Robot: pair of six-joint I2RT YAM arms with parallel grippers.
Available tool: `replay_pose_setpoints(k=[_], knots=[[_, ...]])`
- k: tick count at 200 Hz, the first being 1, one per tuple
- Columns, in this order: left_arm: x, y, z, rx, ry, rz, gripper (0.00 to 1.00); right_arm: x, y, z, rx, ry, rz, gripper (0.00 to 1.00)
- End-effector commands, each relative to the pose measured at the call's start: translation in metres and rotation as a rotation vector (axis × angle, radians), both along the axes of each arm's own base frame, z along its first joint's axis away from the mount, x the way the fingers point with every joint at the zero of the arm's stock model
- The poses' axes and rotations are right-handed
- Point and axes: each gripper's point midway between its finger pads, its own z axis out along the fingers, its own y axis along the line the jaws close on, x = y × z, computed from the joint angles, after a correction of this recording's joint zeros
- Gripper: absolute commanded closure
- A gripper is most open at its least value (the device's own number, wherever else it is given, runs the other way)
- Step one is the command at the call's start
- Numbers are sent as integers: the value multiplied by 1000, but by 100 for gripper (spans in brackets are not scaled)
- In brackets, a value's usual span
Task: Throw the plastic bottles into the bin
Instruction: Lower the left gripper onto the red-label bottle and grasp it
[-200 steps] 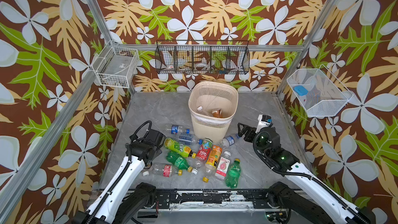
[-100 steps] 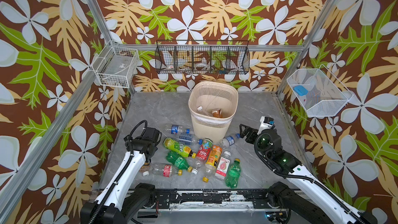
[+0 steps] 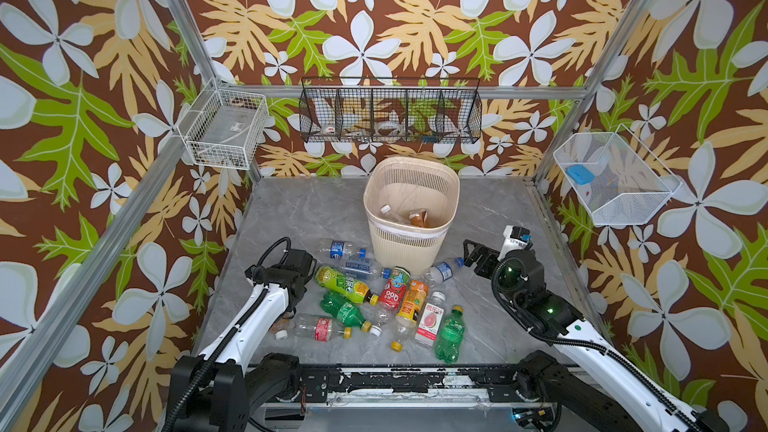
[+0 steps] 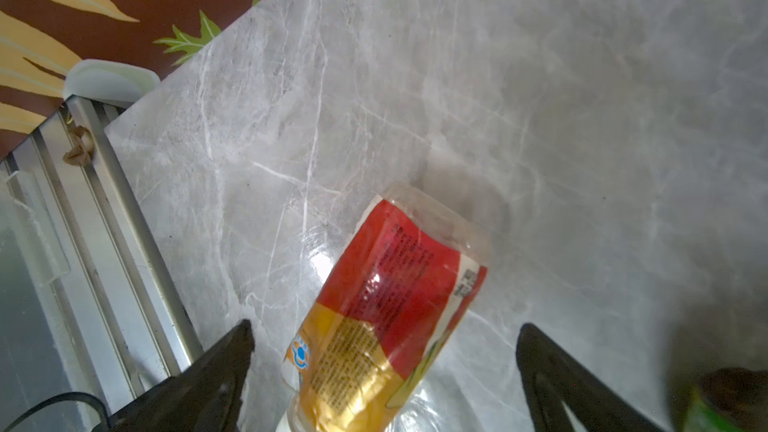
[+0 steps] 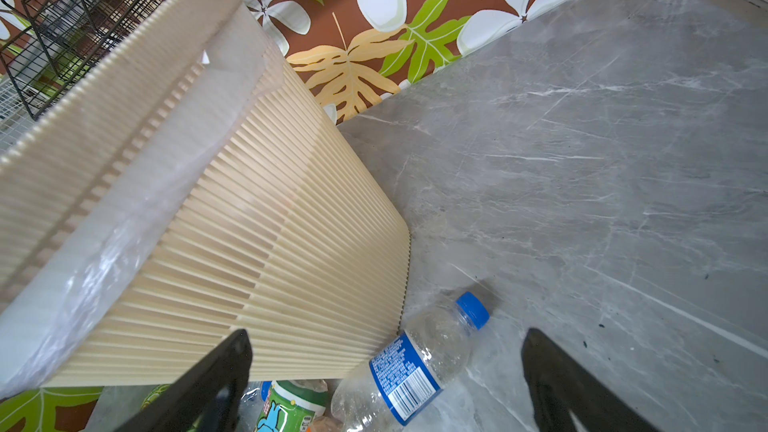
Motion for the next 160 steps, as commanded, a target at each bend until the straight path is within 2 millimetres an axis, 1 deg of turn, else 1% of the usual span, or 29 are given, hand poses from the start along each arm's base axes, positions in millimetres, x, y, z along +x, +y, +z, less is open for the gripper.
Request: replay_pose_setpoints(k=[1,16,37,53,103,136,160], knots=[[1,2,-8,8,-9,29,0,0,-3,7,13,-13,-21,0],[0,5,-12,20,1,35,0,-2,-5,10,18,-20,-25,0],[7,4,-14,6,-22,25,2,-4,-7,10,23,-23,-33,0],[8,6,-15,1,-26,27,3,-6,-9,11,23,-24,-38,0],[9,9,-22,-20,-32,29,15,-9,-15,15,21,-35,-61,0],[11,9,-28,-32,-44,27,18,-10,-17,17,17,-37,-67,0],[20,9,-28,-44,-71,20,22,-11,-19,16,16,-36,-73,0]])
